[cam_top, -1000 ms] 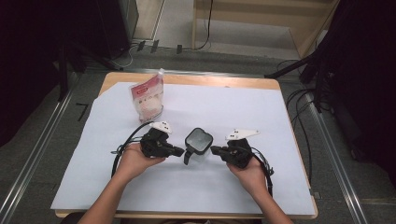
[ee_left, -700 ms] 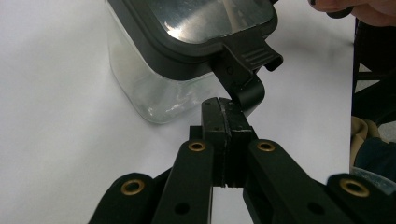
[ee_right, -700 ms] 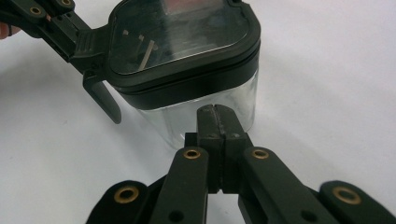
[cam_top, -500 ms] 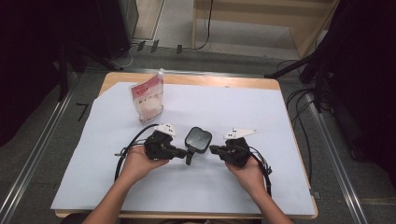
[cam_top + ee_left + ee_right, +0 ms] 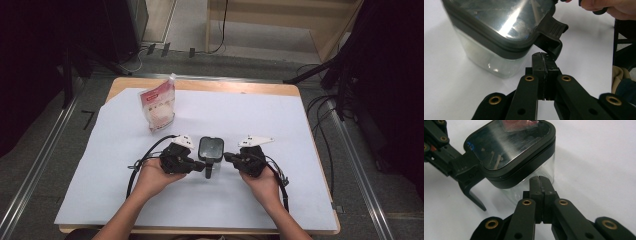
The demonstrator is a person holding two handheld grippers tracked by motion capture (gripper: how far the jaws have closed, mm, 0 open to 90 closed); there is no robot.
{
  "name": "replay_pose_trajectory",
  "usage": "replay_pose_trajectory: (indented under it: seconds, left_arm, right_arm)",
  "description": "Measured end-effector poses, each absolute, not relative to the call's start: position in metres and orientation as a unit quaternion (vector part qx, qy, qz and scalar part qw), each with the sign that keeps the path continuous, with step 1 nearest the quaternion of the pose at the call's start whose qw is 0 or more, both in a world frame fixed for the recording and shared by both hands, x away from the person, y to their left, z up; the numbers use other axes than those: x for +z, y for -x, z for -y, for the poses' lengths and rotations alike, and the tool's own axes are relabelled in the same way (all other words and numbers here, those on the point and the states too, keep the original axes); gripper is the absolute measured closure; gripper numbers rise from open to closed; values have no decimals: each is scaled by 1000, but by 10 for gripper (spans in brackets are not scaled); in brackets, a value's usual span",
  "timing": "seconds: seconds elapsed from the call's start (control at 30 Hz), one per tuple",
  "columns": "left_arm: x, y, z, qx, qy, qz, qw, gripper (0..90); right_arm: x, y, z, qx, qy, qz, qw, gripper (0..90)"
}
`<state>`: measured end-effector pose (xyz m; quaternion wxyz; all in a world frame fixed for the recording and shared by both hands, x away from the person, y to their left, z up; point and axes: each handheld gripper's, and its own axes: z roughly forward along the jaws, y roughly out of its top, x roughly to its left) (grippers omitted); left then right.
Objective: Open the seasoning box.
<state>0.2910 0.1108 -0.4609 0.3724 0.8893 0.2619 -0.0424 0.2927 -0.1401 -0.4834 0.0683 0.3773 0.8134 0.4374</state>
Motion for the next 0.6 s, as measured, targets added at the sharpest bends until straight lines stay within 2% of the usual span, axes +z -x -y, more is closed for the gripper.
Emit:
replay_pose_trajectory:
  seconds: [0.5,0.6]
  left_arm:
    - [-463,-288,-96,-51,-885,-264,380,900]
    - [-463,-289,-95,-56,-884,-263,383,900]
  right_arm:
    - [-486,-299,138,433,-383,-811,88,900]
    - [-488,-301,141,436,-389,-807,81,900]
